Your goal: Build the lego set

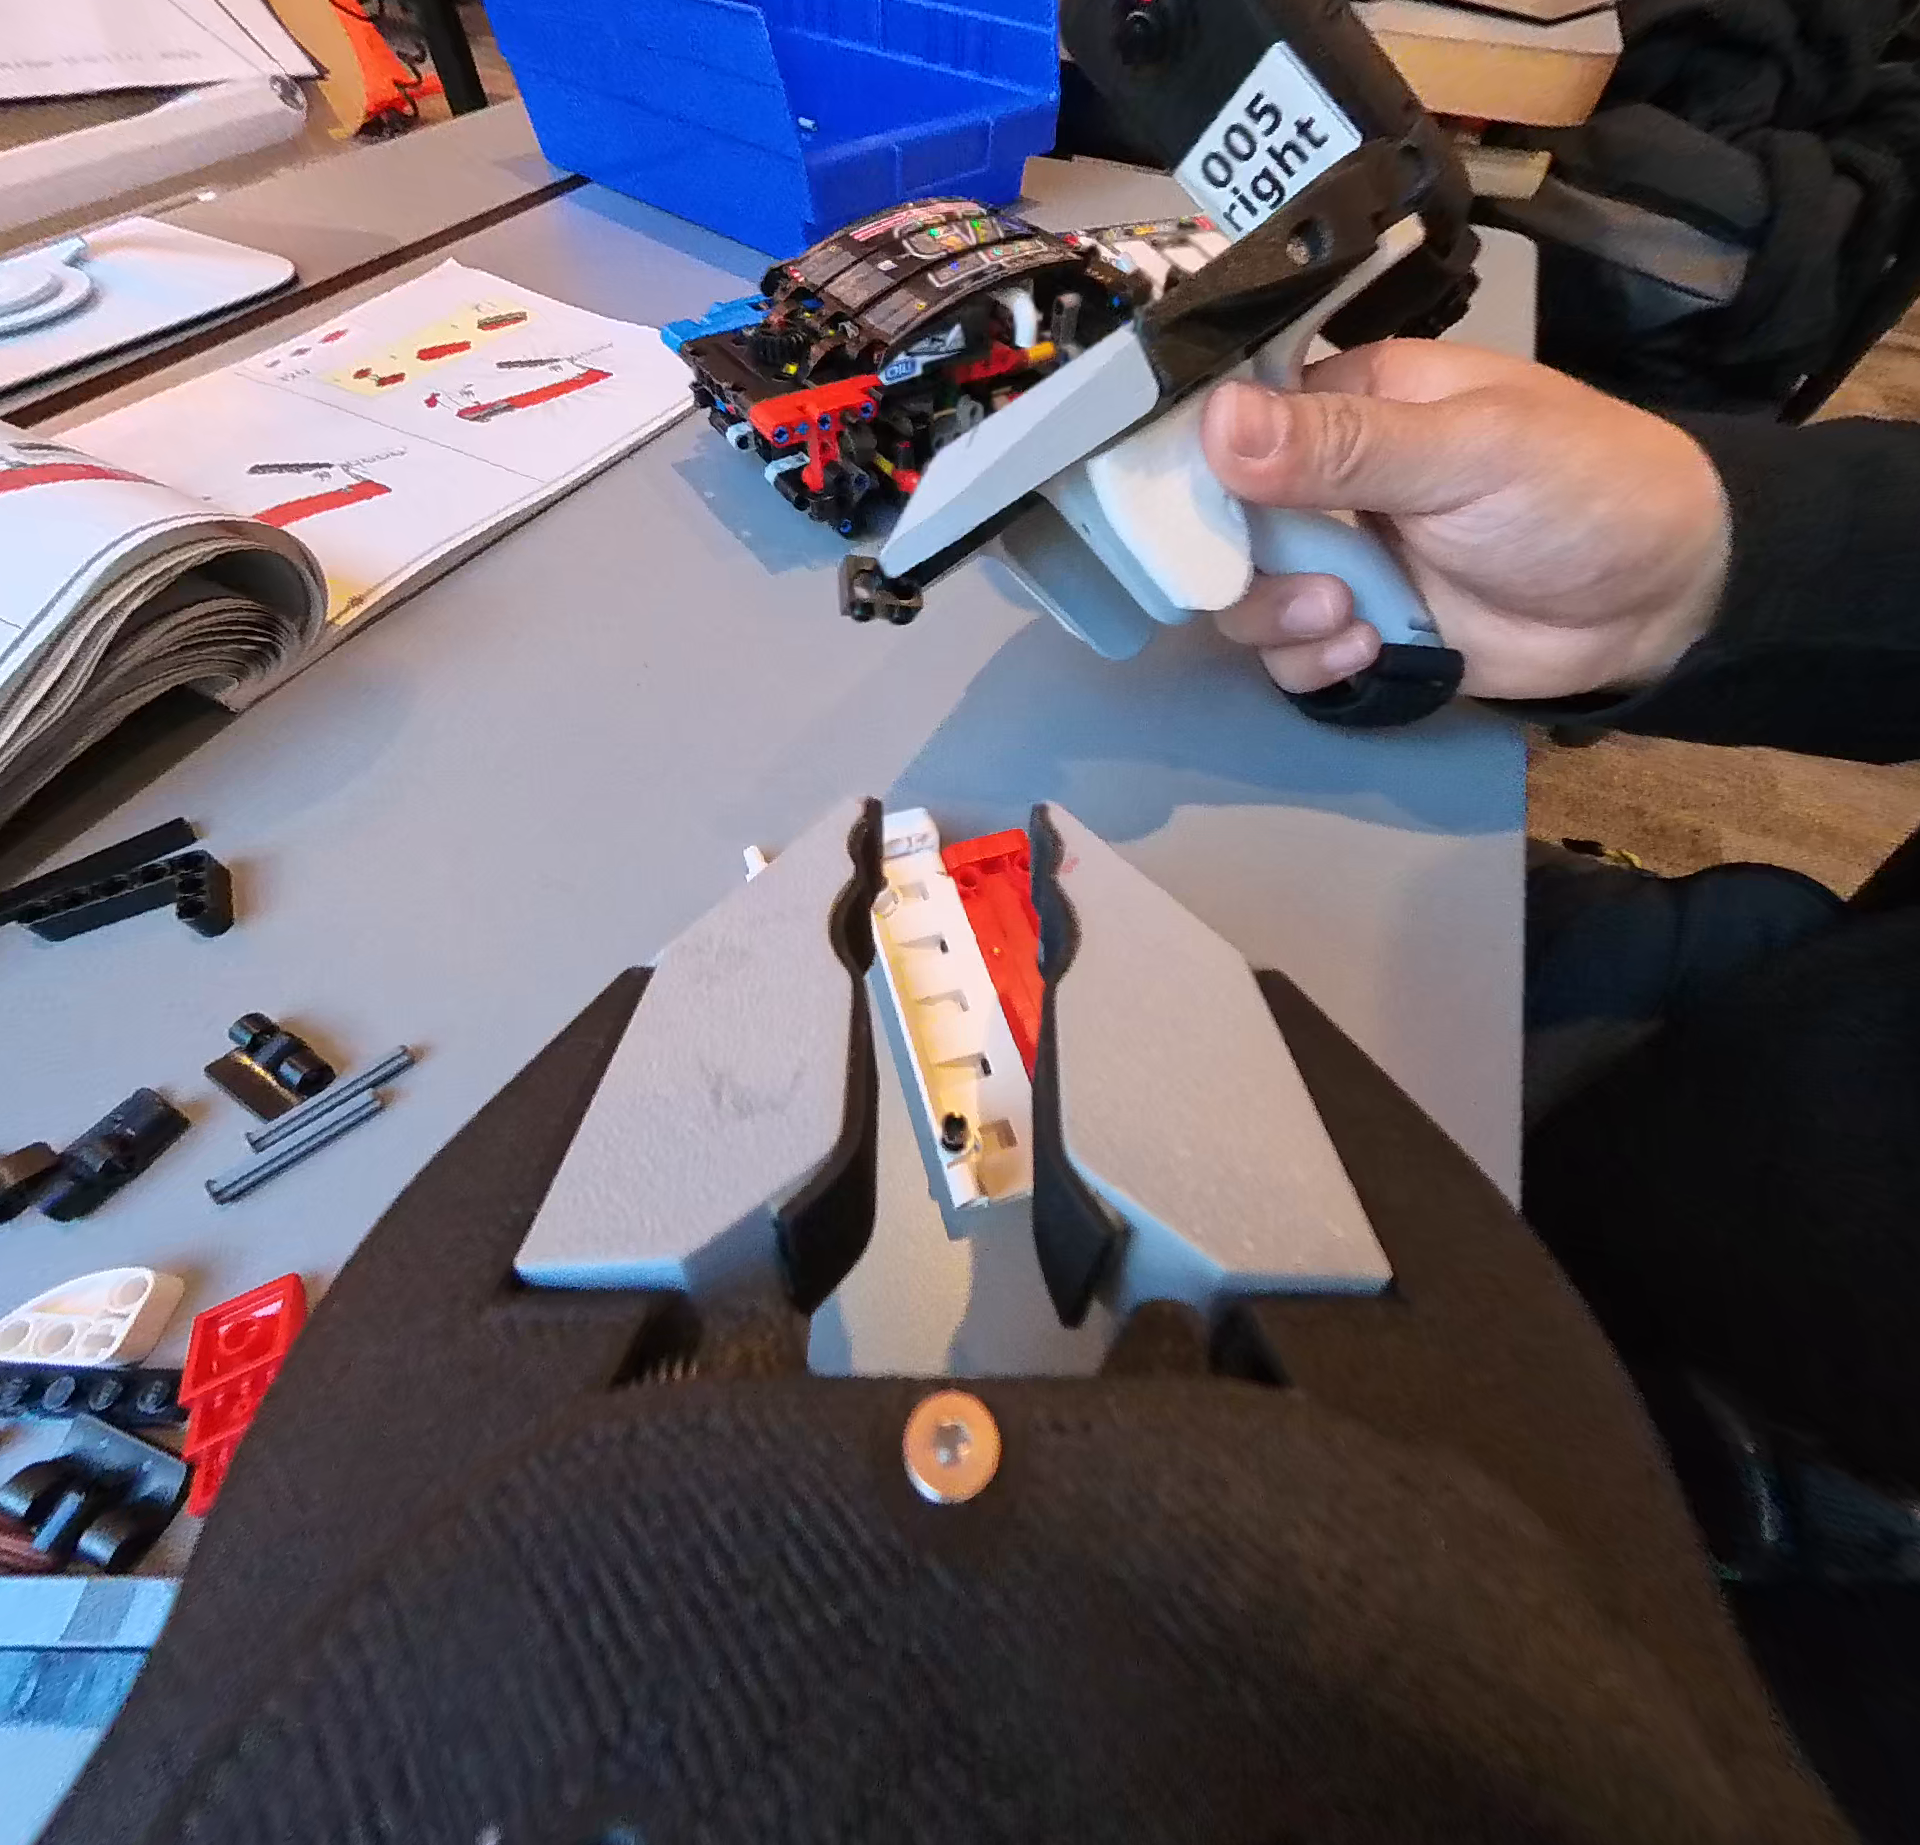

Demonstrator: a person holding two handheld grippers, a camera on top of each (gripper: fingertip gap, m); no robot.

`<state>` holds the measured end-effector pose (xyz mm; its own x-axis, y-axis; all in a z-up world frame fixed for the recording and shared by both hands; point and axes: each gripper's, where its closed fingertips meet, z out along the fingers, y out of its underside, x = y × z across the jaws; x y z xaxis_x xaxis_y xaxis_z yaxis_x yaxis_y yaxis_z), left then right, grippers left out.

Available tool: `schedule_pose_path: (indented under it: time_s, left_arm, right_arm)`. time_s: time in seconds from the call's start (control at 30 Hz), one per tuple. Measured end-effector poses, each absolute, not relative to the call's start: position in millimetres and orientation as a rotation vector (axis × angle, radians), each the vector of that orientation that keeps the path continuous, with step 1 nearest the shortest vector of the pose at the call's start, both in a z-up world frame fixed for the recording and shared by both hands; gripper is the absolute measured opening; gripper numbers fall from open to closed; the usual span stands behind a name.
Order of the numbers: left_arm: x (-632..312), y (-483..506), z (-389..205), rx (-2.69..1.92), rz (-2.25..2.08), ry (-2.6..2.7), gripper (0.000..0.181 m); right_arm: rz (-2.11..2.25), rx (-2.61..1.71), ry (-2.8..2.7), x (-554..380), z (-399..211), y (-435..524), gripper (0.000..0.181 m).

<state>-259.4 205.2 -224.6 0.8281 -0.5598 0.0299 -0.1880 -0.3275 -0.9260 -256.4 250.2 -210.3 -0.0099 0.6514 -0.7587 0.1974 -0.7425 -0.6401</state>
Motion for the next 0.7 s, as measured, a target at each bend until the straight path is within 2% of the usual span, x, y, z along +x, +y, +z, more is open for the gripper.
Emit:
schedule_pose_path:
  time_s: [0.7]
  left_arm:
    - [-262,208,-224,-1.909,-0.473,0.529,0.019]
  right_arm:
    - [1.816,-1.919,-0.844,-253,-217,267,0.005]
